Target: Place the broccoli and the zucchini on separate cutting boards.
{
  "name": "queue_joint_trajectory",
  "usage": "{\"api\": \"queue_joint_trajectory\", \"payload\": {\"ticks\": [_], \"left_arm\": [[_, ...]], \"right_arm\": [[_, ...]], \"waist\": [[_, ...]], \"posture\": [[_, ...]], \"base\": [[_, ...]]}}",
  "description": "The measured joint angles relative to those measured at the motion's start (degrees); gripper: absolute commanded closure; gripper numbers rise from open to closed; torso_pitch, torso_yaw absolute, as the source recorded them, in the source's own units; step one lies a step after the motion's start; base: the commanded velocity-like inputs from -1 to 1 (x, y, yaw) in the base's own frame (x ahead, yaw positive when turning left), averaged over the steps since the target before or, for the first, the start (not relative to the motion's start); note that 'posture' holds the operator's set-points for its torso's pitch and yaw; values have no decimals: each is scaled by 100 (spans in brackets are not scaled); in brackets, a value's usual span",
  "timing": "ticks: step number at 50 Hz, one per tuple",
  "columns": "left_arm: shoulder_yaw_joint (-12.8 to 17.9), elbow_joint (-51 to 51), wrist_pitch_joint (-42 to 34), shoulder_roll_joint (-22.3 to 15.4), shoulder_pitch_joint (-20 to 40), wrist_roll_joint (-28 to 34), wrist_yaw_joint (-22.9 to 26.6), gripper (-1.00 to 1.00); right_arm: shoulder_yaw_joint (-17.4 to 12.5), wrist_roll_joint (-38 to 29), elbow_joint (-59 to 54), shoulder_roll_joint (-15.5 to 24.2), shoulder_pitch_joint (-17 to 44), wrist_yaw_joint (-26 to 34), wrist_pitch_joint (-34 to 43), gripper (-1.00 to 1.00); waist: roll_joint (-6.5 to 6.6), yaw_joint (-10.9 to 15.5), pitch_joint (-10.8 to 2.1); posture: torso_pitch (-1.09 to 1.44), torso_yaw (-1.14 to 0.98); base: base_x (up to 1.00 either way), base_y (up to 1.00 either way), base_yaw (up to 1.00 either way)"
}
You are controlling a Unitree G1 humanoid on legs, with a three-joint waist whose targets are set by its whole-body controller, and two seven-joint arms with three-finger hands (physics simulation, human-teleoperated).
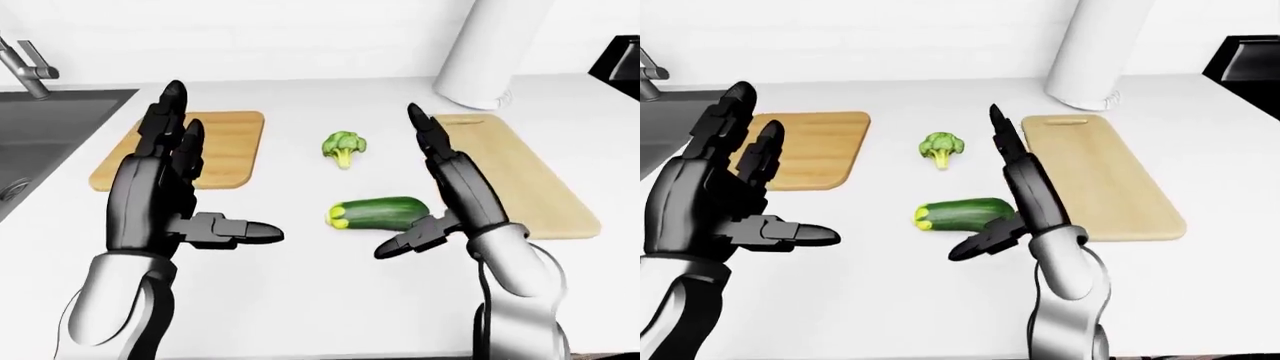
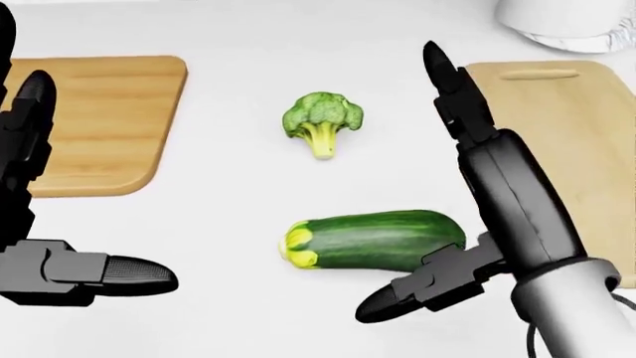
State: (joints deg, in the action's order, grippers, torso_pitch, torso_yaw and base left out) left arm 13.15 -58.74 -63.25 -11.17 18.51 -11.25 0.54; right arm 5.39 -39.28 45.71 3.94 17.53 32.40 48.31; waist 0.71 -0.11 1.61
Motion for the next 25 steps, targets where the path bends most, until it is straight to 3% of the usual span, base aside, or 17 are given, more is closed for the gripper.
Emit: {"api": "queue_joint_trajectory", "payload": {"ticks": [8, 25], "left_arm": [[-2, 5, 68, -58, -61, -141, -96, -100], [33, -1, 67, -76, -58, -211, -149, -100]], "right_arm": [[-73, -293, -170, -201, -47, 123, -303, -100], [42, -442, -438, -328, -213, 82, -578, -51]], "waist": [[4, -17, -21], [19, -10, -14]], "posture": [[0, 0], [0, 0]], "base": [[0, 0, 0], [0, 0, 0]]}}
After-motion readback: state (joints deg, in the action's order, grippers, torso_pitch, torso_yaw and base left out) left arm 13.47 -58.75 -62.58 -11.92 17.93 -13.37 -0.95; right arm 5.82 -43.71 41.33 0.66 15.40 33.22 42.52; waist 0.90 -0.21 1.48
